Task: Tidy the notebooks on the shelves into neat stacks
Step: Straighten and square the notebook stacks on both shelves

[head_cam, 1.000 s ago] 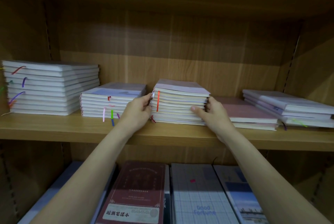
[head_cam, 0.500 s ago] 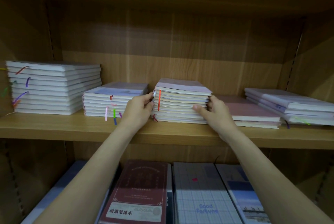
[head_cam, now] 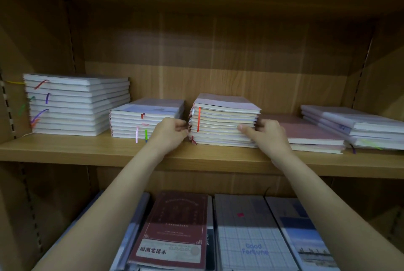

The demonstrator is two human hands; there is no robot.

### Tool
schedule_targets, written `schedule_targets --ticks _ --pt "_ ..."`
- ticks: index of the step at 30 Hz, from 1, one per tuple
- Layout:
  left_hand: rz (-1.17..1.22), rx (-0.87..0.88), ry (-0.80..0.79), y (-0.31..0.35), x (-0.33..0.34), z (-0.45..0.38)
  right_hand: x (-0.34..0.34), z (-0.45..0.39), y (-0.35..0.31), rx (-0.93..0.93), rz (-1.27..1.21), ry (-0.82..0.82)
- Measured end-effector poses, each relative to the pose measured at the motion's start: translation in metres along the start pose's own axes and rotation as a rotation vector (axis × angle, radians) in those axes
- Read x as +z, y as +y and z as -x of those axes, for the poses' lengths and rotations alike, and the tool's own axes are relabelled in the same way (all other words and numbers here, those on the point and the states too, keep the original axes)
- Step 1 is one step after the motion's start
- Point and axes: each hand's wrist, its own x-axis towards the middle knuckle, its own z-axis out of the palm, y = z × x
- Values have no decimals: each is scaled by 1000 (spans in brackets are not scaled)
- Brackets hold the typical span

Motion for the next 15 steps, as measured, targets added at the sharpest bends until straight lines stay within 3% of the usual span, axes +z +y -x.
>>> schedule_targets --ticks 5,15 --pt "-31 47 -76 0 -1 2 -7 6 -2 23 15 -138" --pt "-31 69 -70 6 8 4 -9 4 5 81 -189 -180"
